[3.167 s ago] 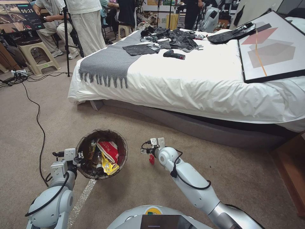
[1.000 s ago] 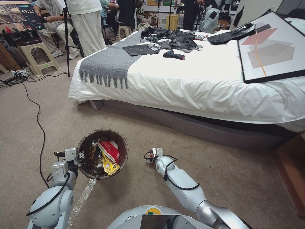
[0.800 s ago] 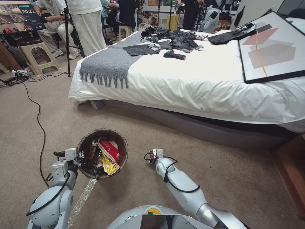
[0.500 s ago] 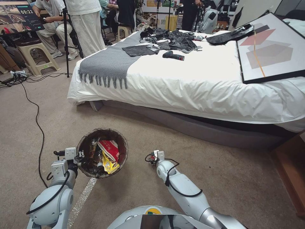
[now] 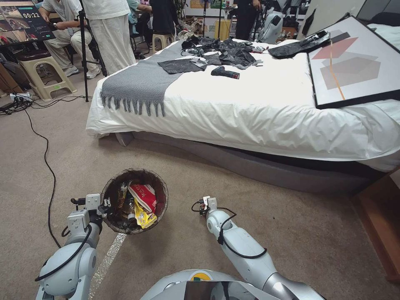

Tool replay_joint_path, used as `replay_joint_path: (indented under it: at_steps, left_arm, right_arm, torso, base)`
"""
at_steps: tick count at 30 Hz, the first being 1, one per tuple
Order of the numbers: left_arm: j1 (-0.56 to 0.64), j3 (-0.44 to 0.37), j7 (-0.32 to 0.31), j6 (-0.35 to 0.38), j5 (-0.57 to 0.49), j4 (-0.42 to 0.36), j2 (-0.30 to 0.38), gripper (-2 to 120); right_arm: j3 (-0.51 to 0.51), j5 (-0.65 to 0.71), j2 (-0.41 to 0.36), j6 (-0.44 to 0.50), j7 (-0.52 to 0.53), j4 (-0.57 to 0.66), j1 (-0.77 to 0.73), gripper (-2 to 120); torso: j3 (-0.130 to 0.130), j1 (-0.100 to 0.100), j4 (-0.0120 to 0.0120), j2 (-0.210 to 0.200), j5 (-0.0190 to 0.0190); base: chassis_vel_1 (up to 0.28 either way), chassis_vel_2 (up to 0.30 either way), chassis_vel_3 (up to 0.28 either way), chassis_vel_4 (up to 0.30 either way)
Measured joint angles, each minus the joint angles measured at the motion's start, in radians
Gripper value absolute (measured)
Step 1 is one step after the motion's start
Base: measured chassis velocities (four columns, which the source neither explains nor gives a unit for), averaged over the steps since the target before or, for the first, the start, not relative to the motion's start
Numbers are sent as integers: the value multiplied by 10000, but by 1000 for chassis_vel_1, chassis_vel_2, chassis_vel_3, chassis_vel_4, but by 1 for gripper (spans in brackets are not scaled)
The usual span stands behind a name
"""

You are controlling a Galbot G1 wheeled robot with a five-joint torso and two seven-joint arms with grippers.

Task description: Pick up the trash bin, then pick up the garbage from the floor and place it into the trash bin.

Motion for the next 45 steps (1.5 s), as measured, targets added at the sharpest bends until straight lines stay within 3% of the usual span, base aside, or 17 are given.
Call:
replay_joint_path:
  at_steps: [8, 24, 35, 45]
  left_arm:
    - [-44, 68, 27, -14, 39, 56, -24, 4]
    - [-164, 112, 34, -59, 56, 200, -30, 4]
    - [-135, 65, 24, 86, 81, 60, -14, 4]
    - [-138, 69, 30, 119, 157, -2, -13, 4]
  right_arm:
    - [-10, -25, -17, -18, -44, 128, -59, 0]
    - [-130, 568, -438, -431, 595, 1719, -372, 0]
    - [26, 1865, -1323, -786, 1131, 3945, -360, 0]
    - [646, 3773, -3123, -1200, 1712, 7605, -222, 0]
  torso:
    - [2, 0, 7, -2, 9]
    - [3, 2, 3, -4, 6]
    - [1, 2, -1, -3, 2]
    - [-1, 1, -2, -2, 1]
  base:
    - [0, 0, 0, 0]
    - [0, 0, 0, 0]
    - [0, 0, 0, 0]
    - [0, 0, 0, 0]
